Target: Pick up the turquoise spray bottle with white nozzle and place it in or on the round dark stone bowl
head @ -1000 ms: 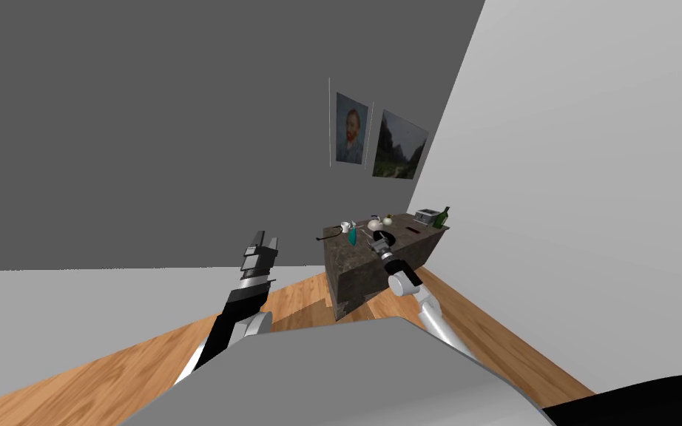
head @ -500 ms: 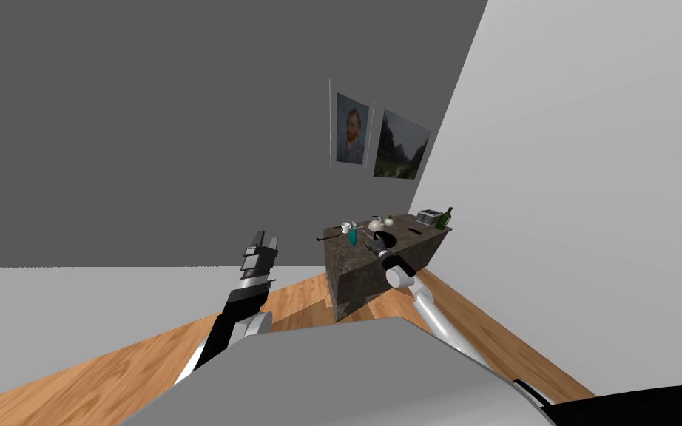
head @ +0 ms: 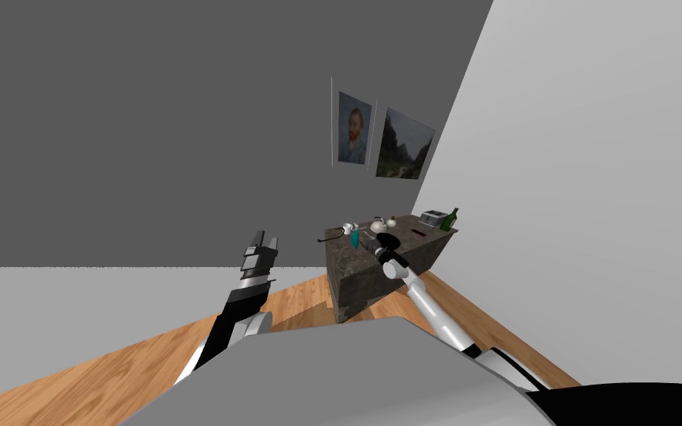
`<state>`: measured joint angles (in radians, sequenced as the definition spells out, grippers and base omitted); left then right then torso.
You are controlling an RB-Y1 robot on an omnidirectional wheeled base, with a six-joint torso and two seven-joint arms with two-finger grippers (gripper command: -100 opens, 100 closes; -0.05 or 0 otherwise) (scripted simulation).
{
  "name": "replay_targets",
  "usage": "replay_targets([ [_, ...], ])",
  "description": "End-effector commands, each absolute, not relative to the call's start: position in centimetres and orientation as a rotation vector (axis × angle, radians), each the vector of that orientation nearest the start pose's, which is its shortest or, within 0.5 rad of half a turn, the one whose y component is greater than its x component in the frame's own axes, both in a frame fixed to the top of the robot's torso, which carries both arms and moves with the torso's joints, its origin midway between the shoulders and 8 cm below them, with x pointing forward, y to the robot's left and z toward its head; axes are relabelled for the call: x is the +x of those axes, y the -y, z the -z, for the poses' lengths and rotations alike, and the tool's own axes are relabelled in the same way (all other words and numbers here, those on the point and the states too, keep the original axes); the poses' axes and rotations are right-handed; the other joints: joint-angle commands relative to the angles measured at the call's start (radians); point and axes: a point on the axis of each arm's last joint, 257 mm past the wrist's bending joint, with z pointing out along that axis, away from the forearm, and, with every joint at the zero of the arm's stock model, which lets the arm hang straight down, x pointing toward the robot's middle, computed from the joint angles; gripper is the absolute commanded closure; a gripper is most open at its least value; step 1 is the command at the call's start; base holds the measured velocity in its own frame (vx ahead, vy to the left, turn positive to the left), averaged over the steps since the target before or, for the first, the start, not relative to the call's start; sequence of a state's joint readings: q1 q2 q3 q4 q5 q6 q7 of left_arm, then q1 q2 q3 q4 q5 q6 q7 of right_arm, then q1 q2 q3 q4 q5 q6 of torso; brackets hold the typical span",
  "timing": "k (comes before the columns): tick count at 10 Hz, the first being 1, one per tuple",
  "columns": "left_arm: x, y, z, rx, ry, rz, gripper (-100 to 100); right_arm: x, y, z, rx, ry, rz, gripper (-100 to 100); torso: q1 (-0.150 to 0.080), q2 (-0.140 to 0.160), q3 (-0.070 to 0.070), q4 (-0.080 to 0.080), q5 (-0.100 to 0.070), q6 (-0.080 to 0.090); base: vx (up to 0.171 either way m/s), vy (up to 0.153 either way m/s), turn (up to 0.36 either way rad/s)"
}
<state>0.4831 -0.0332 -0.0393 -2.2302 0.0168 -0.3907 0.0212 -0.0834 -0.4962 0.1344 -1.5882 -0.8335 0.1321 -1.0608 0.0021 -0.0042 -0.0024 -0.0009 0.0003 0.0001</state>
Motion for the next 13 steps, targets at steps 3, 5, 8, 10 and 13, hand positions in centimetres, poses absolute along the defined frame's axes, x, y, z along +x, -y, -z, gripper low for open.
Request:
replay_targets([
  [3,37.3,-27.3,1.4,-0.822,-0.668,1.344,0,57.3,26.3,22.0,-2.293,0.361,1.957,-100,0.000,0.000,0.000,0.000,0.000,0.000,0.050,0.027,0.022],
  [5,37.3,-27.3,1.4,-0.822,-0.668,1.344,0,58.0,25.8,22.6,-2.303,0.325,1.877,-100,0.000,0.000,0.000,0.000,0.000,0.000,0.053,0.031,0.020],
  [8,37.3,-27.3,1.4,-0.822,-0.668,1.344,0,58.4,25.7,22.8,-2.306,0.313,1.851,-100,0.000,0.000,0.000,0.000,0.000,0.000,0.042,0.021,0.011],
  [10,37.3,-27.3,1.4,-0.822,-0.668,1.344,0,60.4,26.5,20.8,-2.285,0.283,1.932,-100,-0.001,0.003,0.002,0.001,0.000,0.000,-0.030,-0.042,0.079],
  [13,37.3,-27.3,1.4,-0.822,-0.668,1.344,0,62.6,27.8,19.4,-2.286,0.240,2.005,-100,-0.009,0.008,0.005,0.002,-0.002,0.000,-0.071,-0.106,0.132],
])
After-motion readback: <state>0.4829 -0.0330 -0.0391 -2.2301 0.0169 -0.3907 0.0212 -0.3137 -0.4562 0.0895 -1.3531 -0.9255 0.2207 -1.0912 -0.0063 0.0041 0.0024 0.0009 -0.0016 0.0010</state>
